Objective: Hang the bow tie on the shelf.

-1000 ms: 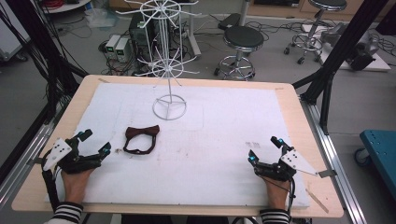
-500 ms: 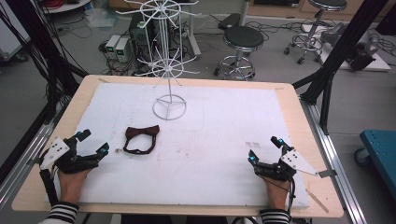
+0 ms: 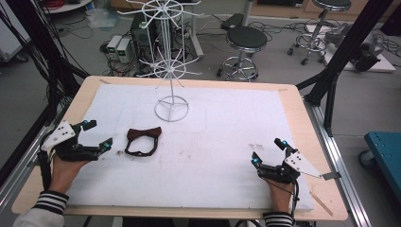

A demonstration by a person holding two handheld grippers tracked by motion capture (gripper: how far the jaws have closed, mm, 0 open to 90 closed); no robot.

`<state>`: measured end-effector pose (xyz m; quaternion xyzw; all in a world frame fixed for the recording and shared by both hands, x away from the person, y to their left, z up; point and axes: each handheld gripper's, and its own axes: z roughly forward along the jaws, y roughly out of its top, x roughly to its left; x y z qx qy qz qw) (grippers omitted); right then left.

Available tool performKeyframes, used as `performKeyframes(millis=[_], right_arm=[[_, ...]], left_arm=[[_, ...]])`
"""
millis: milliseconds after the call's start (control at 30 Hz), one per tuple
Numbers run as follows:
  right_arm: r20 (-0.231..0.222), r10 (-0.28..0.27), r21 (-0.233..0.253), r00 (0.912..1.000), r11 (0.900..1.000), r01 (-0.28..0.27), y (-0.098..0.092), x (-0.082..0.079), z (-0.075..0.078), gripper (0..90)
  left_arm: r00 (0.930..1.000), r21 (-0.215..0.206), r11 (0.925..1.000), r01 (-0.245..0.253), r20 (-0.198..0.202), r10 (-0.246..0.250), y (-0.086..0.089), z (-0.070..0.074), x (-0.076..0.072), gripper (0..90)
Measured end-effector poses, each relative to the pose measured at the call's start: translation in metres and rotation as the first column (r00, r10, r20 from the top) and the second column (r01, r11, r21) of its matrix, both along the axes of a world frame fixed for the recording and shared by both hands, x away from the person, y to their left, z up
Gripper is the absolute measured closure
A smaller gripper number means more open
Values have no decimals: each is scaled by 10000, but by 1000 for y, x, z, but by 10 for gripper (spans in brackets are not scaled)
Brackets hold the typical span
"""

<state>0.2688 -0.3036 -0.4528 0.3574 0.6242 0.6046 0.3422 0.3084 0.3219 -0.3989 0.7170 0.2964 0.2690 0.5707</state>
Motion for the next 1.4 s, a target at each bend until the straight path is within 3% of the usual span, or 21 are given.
performKeyframes(millis=[133,300,433,567,800,967,1033,1167,1333,1367,1400], right_arm=[[17,-7,-5,10000,10000,7,0,0,0,7],[28,-4,19,10000,10000,4,0,-1,0,8],[105,0,-7,9999,10000,0,0,0,0,7],[63,-23,19,10000,10000,23,0,0,0,7],[137,-27,-9,9999,10000,27,0,0,0,7],[78,-54,78,10000,10000,53,0,-1,0,7],[79,-50,82,10000,10000,50,0,-1,0,7],[95,-56,73,9999,10000,55,0,-1,0,7],[99,-55,72,9999,10000,54,0,-1,0,7],[99,-55,72,9999,10000,54,0,-1,0,7],[100,-56,73,9999,10000,56,0,-1,0,7]], left_arm=[[9970,438,9967,689,-397,-672,-5,9,12,63],[9934,785,9918,1009,-626,-961,-11,18,26,63],[9883,1269,9824,1369,-846,-1268,-15,24,37,63],[9820,1281,9779,1650,-1137,-1508,-16,29,48,63],[9697,1921,9591,2081,-1686,-1767,-24,31,65,63],[9583,2482,9373,2447,-2089,-1948,-34,30,76,63],[9548,2506,9333,2571,-2152,-2052,-39,29,79,63],[9396,2948,9100,2917,-2663,-2149,-48,25,85,63],[9289,3438,8807,3258,-2898,-2305,-59,27,94,63],[9276,3477,8790,3262,-2968,-2269,-61,27,96,63],[9229,3721,8643,3384,-3103,-2278,-63,27,99,63]])
